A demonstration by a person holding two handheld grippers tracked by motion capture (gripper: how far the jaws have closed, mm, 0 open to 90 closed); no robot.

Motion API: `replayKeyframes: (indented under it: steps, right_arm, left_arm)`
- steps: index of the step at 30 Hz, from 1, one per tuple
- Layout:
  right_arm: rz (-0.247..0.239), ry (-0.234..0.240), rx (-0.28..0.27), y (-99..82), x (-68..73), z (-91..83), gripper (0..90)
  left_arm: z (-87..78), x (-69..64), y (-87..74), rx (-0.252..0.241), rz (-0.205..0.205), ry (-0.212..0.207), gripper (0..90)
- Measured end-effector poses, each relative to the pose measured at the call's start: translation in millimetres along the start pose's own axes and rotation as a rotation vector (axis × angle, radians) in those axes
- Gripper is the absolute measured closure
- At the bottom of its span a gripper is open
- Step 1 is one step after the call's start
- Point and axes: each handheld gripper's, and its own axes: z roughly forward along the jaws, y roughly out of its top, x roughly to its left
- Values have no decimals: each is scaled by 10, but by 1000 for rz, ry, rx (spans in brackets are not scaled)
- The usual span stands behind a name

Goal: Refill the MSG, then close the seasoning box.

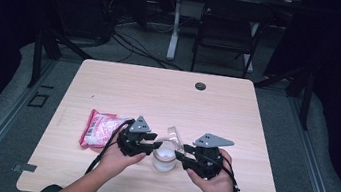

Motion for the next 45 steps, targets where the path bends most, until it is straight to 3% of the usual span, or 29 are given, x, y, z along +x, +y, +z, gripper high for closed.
replayKeyframes:
  steps: [7,24,36,45]
  right_arm:
    - [10,4,-2,3,-32,-29,630]
    - [57,6,0,-18,-177,-87,655]
    - [101,-33,19,-71,-259,-32,668]
    - [120,-57,-19,-68,-360,31,711]
  left_arm:
    - [37,20,-27,14,-14,-34,678]
    - [43,17,-35,5,-18,-31,689]
    - [46,20,-39,4,-20,-25,674]
    - [-112,63,-52,-65,-41,9,589]
